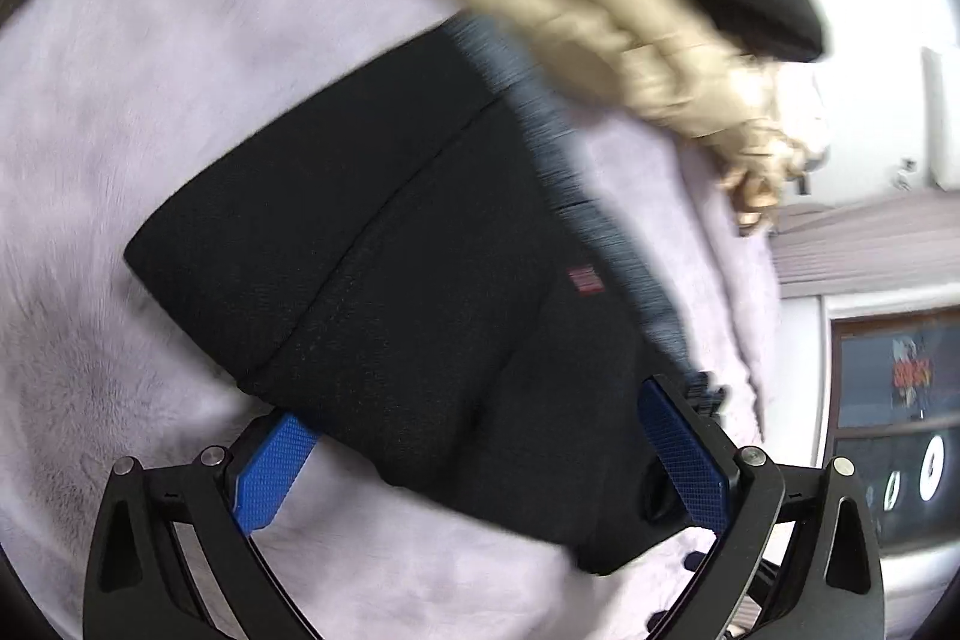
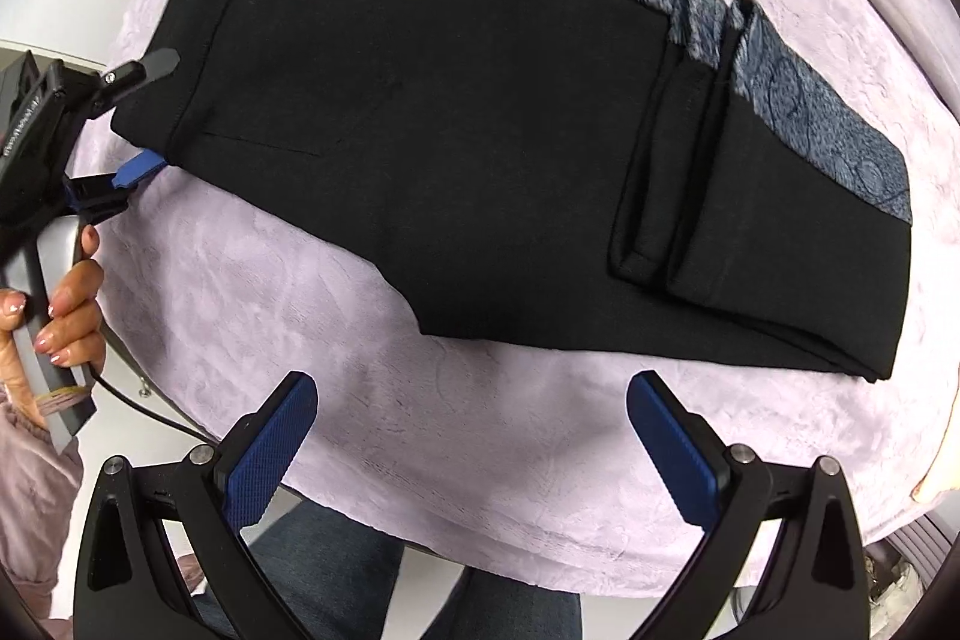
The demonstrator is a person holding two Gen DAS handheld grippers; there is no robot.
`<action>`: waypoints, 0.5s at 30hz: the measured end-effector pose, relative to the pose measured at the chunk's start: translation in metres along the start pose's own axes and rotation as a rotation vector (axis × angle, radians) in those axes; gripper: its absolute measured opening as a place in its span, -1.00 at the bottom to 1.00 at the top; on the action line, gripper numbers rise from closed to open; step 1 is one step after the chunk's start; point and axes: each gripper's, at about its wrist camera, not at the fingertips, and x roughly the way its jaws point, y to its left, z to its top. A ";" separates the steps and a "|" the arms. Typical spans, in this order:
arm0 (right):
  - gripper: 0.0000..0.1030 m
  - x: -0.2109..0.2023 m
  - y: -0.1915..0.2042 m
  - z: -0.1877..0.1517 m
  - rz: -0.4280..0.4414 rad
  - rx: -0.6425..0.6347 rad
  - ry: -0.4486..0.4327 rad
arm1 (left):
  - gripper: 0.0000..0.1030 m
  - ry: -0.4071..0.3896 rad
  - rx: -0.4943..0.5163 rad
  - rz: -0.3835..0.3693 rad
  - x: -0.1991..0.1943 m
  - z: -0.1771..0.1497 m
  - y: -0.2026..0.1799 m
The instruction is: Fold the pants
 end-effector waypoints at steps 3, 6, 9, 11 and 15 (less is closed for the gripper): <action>1.00 -0.016 -0.003 0.009 0.015 0.000 -0.063 | 0.99 -0.042 0.095 0.010 -0.005 0.000 -0.022; 1.00 -0.032 -0.009 0.027 0.031 0.003 -0.121 | 0.76 0.028 0.061 0.154 0.024 0.002 -0.007; 1.00 -0.051 -0.006 0.056 0.036 -0.031 -0.159 | 0.01 0.047 0.067 0.310 0.034 0.001 0.001; 1.00 -0.062 0.000 0.073 0.049 -0.069 -0.184 | -0.24 -0.011 0.141 0.357 0.026 -0.005 -0.012; 1.00 -0.082 0.029 0.124 0.188 -0.116 -0.155 | -0.24 -0.113 0.499 0.611 0.036 -0.041 -0.061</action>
